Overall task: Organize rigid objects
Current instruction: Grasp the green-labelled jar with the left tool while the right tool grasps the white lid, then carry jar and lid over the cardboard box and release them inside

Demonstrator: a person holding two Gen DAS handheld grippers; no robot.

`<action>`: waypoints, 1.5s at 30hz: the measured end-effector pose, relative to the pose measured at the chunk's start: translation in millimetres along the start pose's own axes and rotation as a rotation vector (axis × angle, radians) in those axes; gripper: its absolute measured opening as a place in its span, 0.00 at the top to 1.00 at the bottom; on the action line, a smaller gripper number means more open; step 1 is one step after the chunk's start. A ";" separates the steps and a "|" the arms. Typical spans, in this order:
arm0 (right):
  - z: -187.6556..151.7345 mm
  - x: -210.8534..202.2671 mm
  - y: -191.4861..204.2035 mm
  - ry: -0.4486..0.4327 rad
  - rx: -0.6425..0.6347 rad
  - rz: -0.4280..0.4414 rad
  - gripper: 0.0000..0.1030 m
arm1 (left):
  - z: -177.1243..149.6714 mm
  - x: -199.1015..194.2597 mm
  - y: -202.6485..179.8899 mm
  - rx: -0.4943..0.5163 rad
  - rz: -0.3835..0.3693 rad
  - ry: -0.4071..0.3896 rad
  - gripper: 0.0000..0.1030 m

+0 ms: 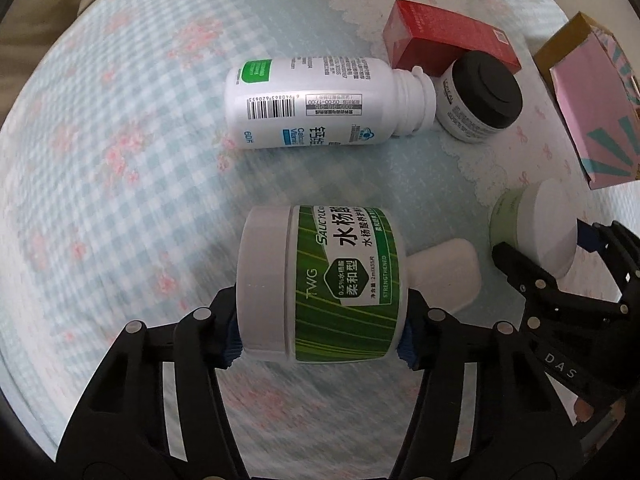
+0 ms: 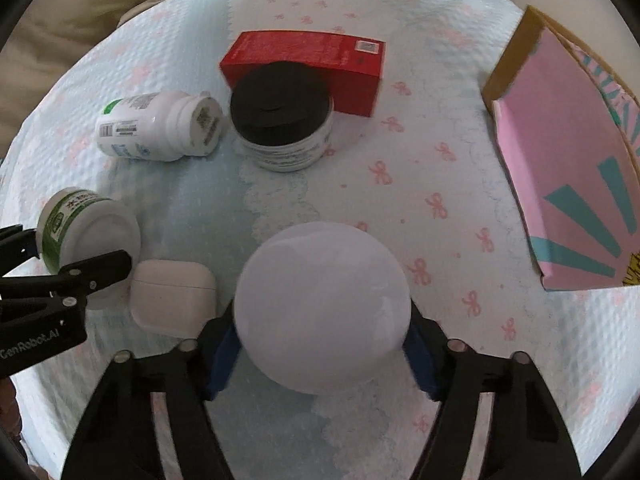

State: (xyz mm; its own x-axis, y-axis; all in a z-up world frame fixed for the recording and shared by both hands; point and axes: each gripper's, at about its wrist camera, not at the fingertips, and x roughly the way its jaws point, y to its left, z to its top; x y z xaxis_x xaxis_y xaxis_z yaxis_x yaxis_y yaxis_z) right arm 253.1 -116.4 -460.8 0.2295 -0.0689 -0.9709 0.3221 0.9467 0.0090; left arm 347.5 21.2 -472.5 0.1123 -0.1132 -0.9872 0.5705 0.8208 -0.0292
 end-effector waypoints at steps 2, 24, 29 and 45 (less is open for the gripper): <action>-0.5 -1.1 1.1 -0.004 -0.007 -0.008 0.36 | -2.0 -0.6 -0.8 -0.006 -0.004 -0.009 0.47; 4.3 -56.2 12.4 -0.083 -0.045 0.004 0.36 | -32.6 -81.6 36.4 -0.118 -0.014 -0.133 0.48; -5.9 -106.9 12.0 -0.110 -0.049 0.017 0.36 | -47.7 -140.4 27.9 -0.149 -0.008 -0.189 0.48; -18.5 -245.6 -18.2 -0.151 -0.068 0.063 0.36 | -77.3 -260.0 -27.2 -0.180 -0.058 -0.337 0.48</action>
State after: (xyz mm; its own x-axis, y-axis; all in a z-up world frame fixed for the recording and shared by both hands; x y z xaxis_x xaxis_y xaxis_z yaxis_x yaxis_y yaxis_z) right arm 173.9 -110.9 -227.0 0.3842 -0.0508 -0.9218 0.2415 0.9692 0.0472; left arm 240.0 71.5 -227.1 0.3621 -0.3154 -0.8772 0.4353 0.8893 -0.1401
